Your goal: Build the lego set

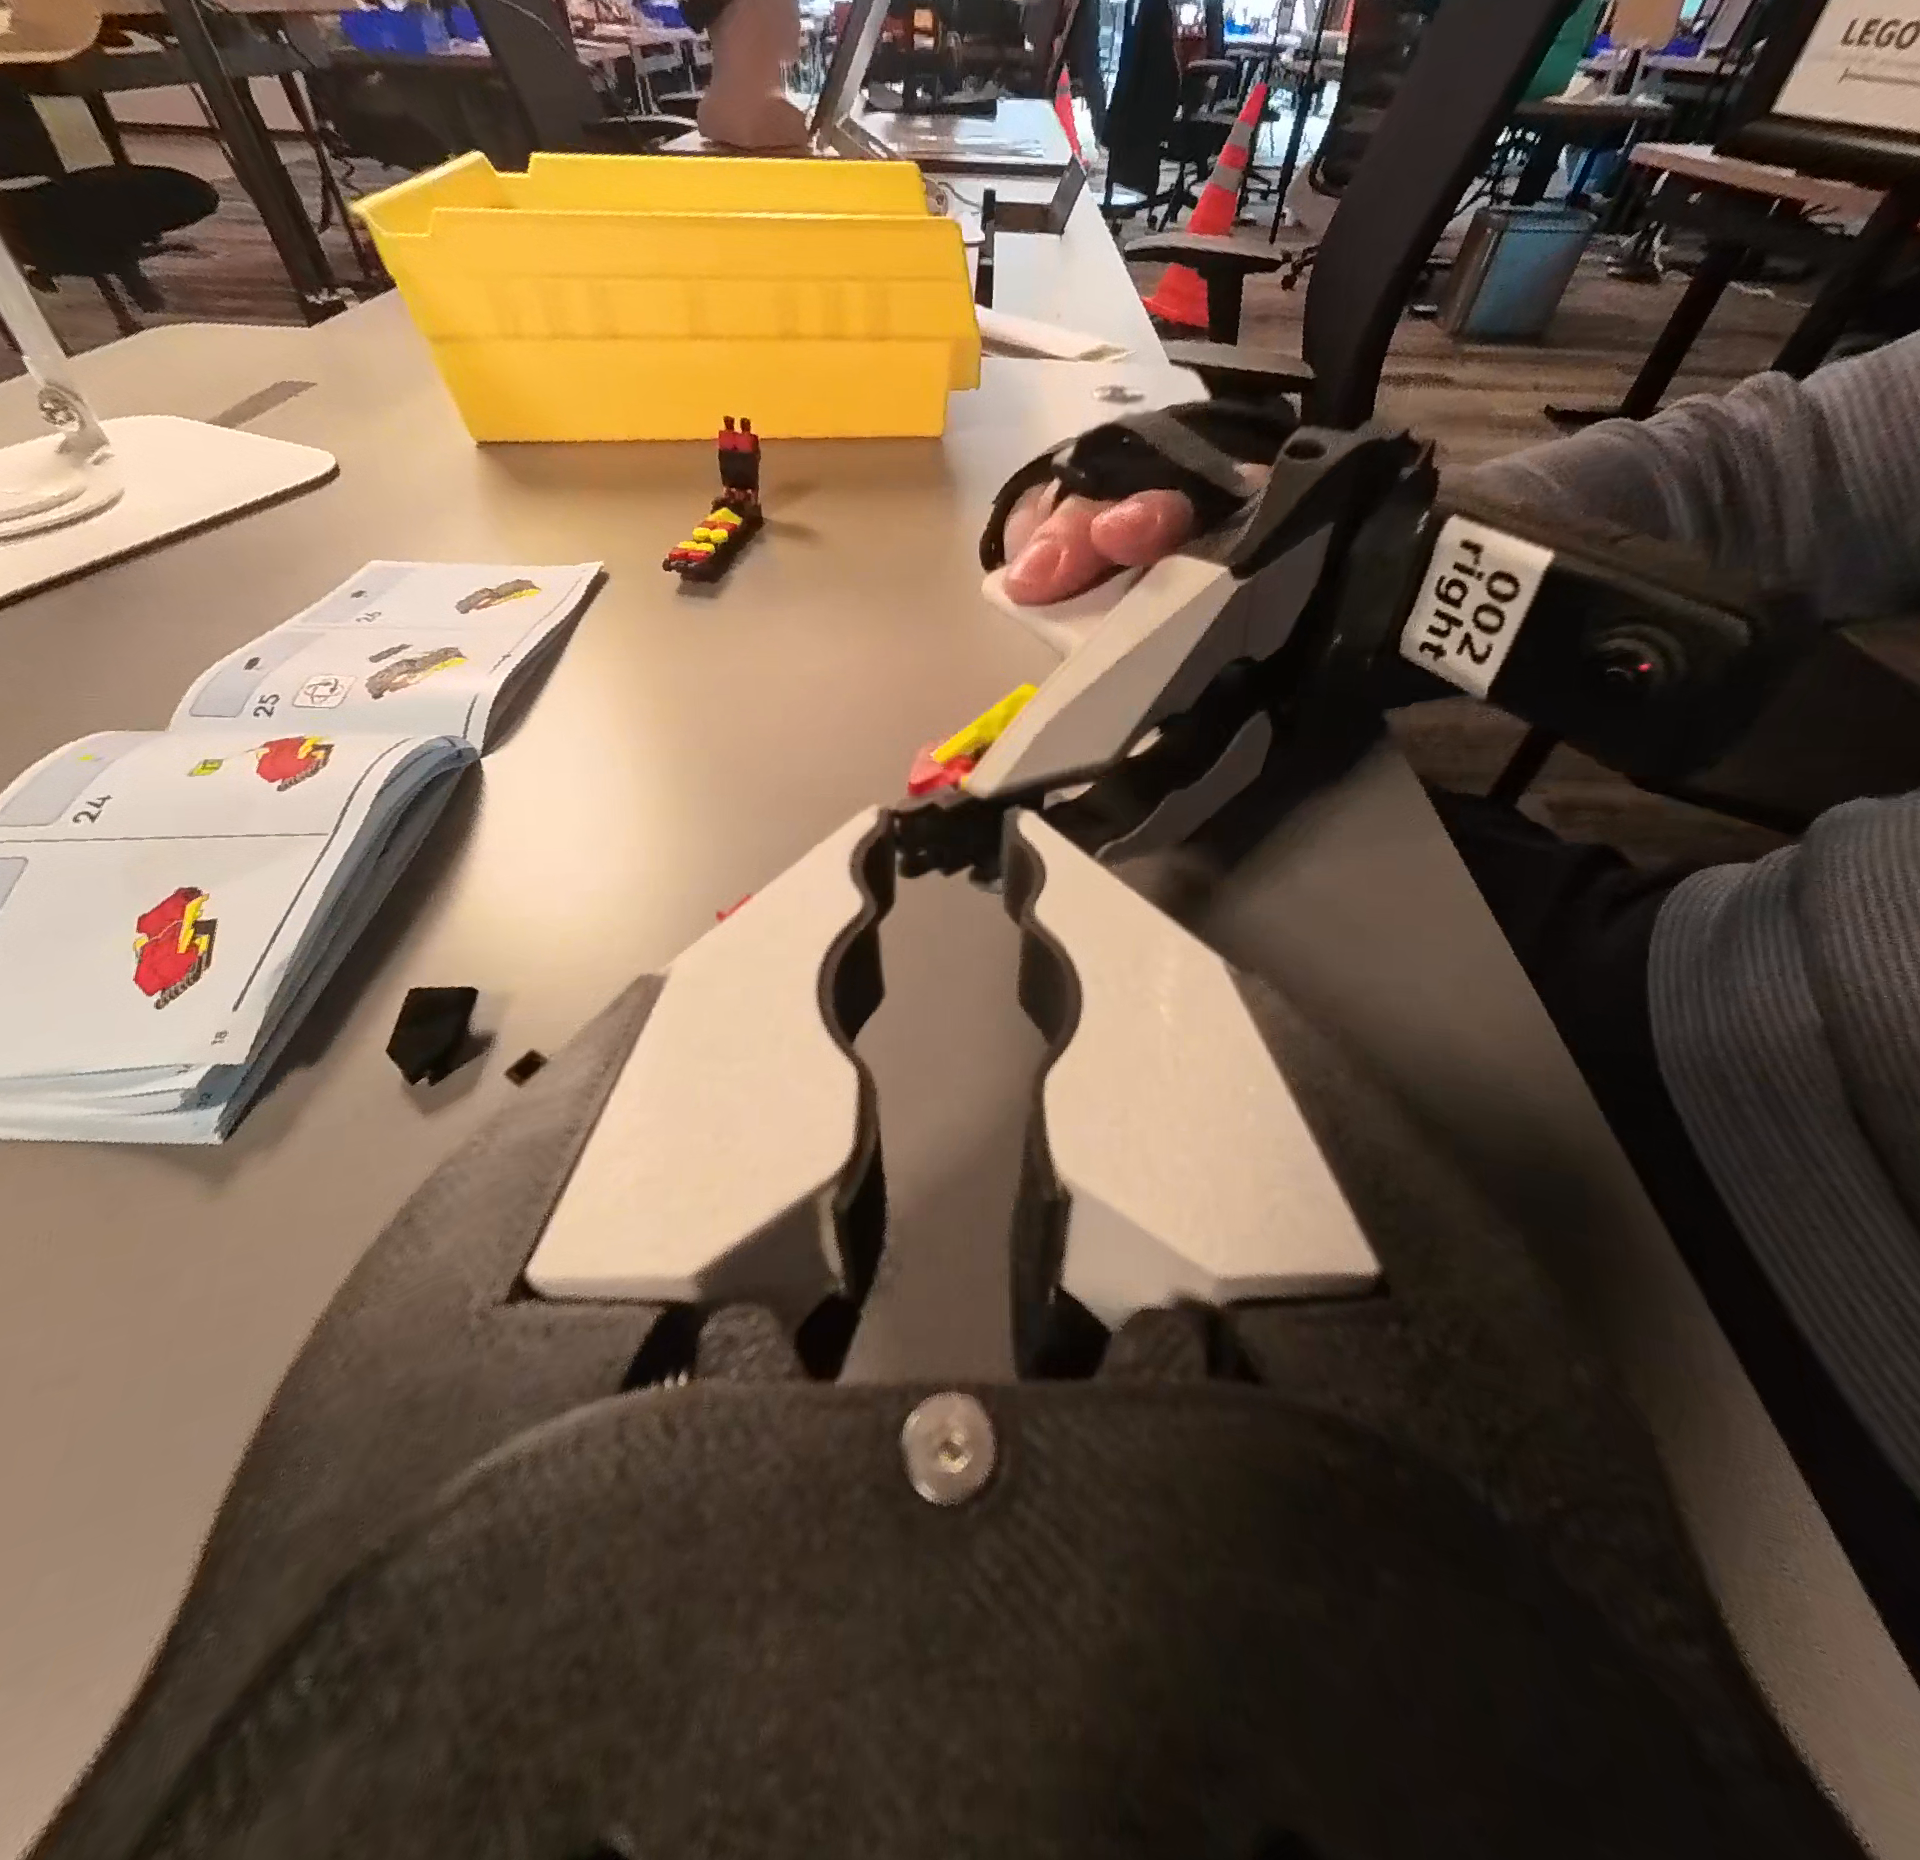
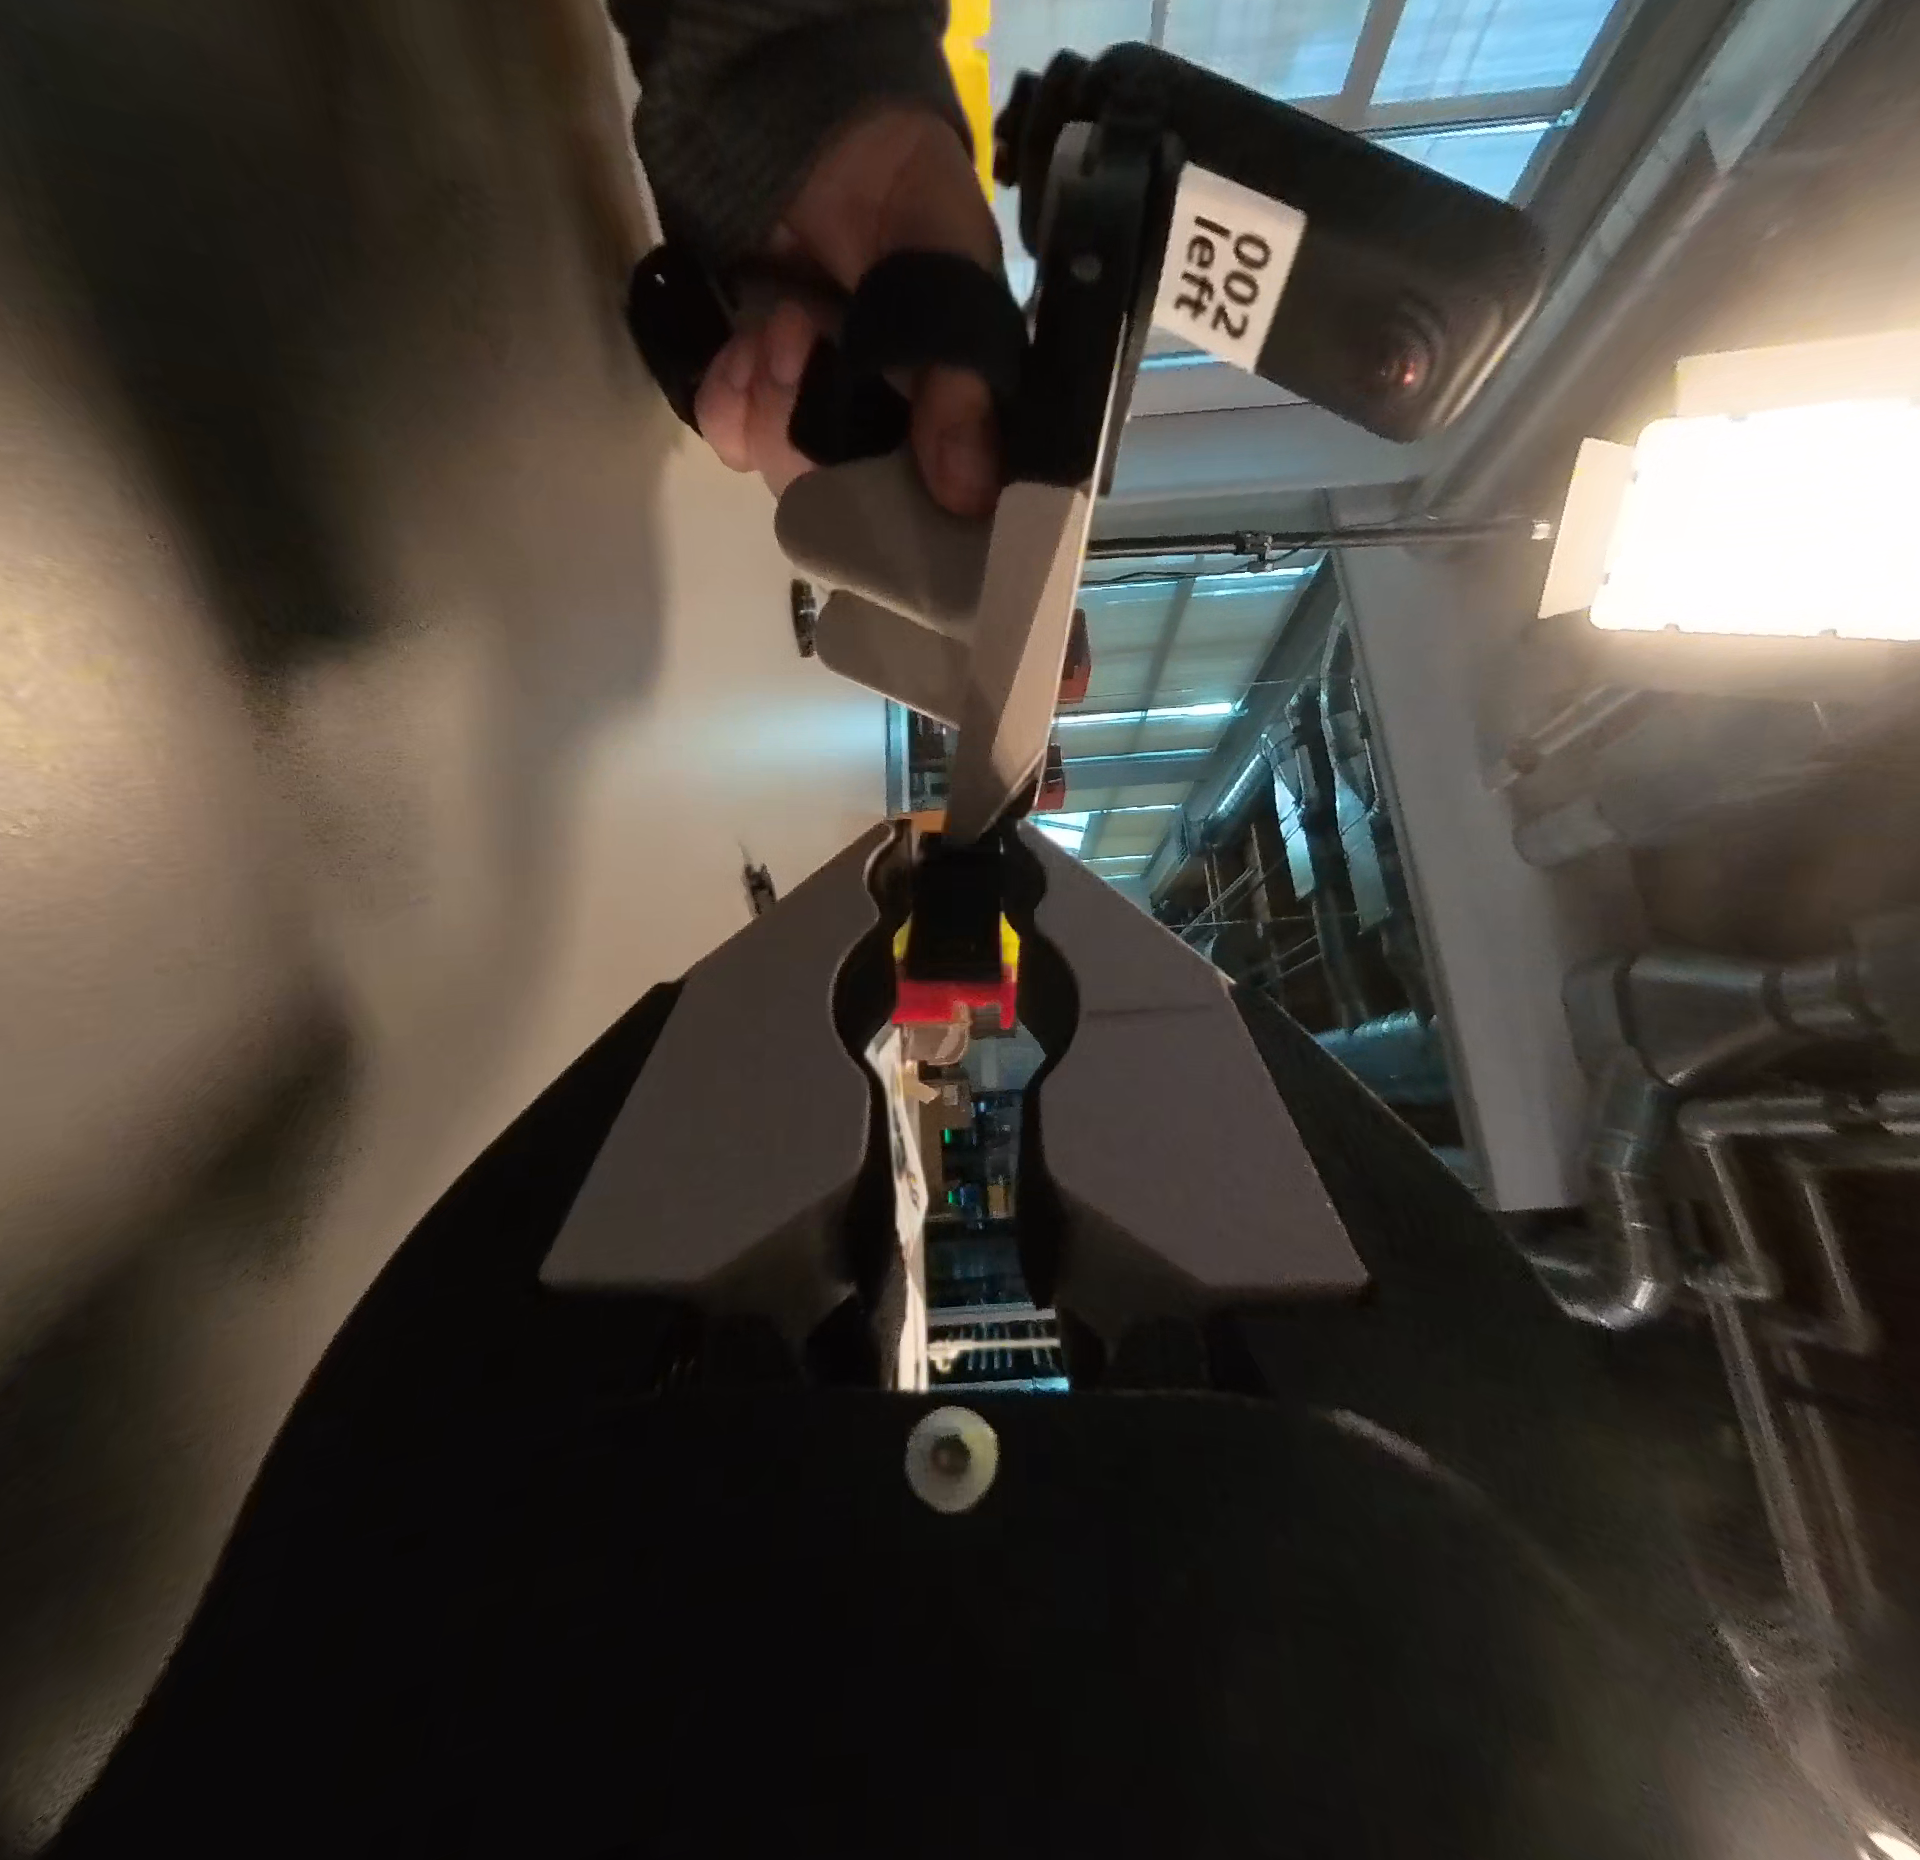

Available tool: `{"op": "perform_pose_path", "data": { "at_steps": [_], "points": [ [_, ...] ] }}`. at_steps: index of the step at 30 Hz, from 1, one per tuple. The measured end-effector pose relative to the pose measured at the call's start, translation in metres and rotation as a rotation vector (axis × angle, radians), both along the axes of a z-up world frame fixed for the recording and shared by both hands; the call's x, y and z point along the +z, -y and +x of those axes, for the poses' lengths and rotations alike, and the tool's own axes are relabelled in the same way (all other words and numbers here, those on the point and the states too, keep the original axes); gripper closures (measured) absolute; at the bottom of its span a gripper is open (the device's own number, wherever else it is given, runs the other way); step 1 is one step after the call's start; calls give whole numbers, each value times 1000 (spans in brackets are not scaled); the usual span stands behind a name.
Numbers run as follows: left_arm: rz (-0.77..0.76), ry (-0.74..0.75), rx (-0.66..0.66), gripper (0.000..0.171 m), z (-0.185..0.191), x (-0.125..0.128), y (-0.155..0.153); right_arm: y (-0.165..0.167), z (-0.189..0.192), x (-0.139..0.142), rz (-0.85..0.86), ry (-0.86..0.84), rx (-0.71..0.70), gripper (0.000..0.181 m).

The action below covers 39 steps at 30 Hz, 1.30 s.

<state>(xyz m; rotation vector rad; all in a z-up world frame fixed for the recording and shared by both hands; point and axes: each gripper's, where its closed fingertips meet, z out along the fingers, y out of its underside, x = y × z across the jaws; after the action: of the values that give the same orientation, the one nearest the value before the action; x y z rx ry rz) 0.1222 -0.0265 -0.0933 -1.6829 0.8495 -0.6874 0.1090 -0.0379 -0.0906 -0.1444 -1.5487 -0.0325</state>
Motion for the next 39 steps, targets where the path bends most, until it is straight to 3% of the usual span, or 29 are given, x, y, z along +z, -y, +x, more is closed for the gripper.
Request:
{"op": "perform_pose_path", "data": {
  "at_steps": [4,7,10,12,14,17,20,28,33,37,39],
  "points": [
    [19,-56,-11,163,4,-5,3,9,6,4,-122,3,72,142],
    [187,-161,46,163,-1,-3,2,-6,19,21,-302,-59,79,133],
    [437,-448,145,163,-10,-9,-5,-27,33,32,-462,-109,77,133],
    [634,-721,190,163,-15,-16,-9,-38,38,39,-542,-152,78,134],
    [803,-980,169,163,-15,-29,-10,-53,40,45,-616,-207,59,142],
    [959,-1151,100,163,-5,-43,-5,-74,35,44,-707,-219,35,144],
    [1005,-1154,78,163,1,-41,0,-90,27,40,-744,-203,31,146],
    [841,-1115,-58,165,0,-60,10,-125,-5,29,-747,-125,35,147],
    [792,-1139,-62,164,-3,-61,12,-132,-18,26,-771,-85,86,147],
    [673,-1008,-61,147,-5,-56,19,-121,-16,22,-895,0,182,148],
    [581,-908,-25,140,-10,-51,18,-110,-14,5,-1006,174,222,151]
  ]
}}
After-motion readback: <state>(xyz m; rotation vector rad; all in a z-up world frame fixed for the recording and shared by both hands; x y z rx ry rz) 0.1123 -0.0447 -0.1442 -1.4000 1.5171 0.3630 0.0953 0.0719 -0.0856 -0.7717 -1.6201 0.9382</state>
